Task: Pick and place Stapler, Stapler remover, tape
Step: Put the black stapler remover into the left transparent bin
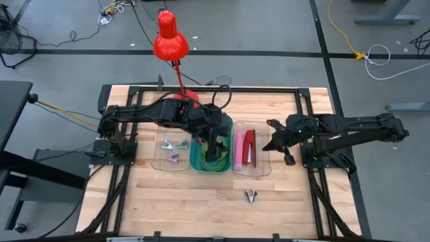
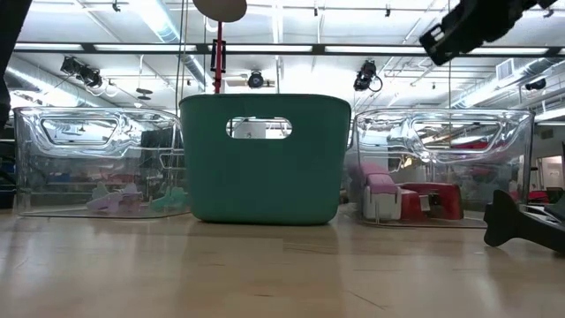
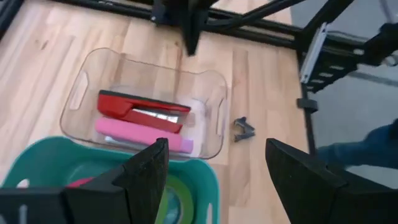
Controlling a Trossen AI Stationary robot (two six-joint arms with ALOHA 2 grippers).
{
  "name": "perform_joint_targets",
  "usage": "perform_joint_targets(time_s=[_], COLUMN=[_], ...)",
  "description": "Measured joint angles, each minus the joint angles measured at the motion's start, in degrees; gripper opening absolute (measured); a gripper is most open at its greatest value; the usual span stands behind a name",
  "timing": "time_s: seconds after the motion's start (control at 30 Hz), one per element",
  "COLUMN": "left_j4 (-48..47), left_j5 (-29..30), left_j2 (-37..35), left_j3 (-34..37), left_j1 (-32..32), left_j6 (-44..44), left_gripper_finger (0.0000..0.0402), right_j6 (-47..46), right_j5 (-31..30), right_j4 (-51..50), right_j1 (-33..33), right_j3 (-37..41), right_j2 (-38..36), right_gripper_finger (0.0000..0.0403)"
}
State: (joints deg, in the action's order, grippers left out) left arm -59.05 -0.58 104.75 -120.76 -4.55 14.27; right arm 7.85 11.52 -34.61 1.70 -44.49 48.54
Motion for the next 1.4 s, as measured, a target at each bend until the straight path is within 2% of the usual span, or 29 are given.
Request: perform_joint_targets(time_s=[0.17, 0.3, 0.6, 0.9, 1.2, 1.4], left_j4=[-4.11, -7.39, 2.41, 9.33, 6.09, 4.45], left_j5=[3.63, 6.99, 4.34, 8.33, 14.13, 13.13], left_j2=[0.0, 0.0, -0.8, -8.47, -15.63, -15.76], left_j3=[1.42, 5.11, 16.32, 24.07, 27.52, 27.53], left_j1=[-1.18, -1.75, -3.21, -6.48, -10.84, -12.66], left_j6=[-0.08, 0.78, 1.69, 6.15, 9.86, 8.8], left_gripper_finger=[0.0268, 0.0268, 0.026, 0.0216, 0.0156, 0.0109], right_j6=[-1.59, -1.55, -4.8, -5.49, -5.14, -0.7], right_j5=[-0.37, -3.7, -5.09, -8.87, -12.78, -12.76], right_j4=[4.14, 5.01, 4.85, 1.46, 0.14, 0.32], right_j1=[4.64, 8.36, 14.25, 20.58, 22.95, 24.53], right_j3=[0.02, 0.02, 0.01, 0.02, 0.02, 0.02], right_j2=[-0.14, -0.12, -0.12, 1.22, 6.44, 11.2], right_gripper_finger=[0.0, 0.0, 0.0, 0.0, 0.0, 0.0])
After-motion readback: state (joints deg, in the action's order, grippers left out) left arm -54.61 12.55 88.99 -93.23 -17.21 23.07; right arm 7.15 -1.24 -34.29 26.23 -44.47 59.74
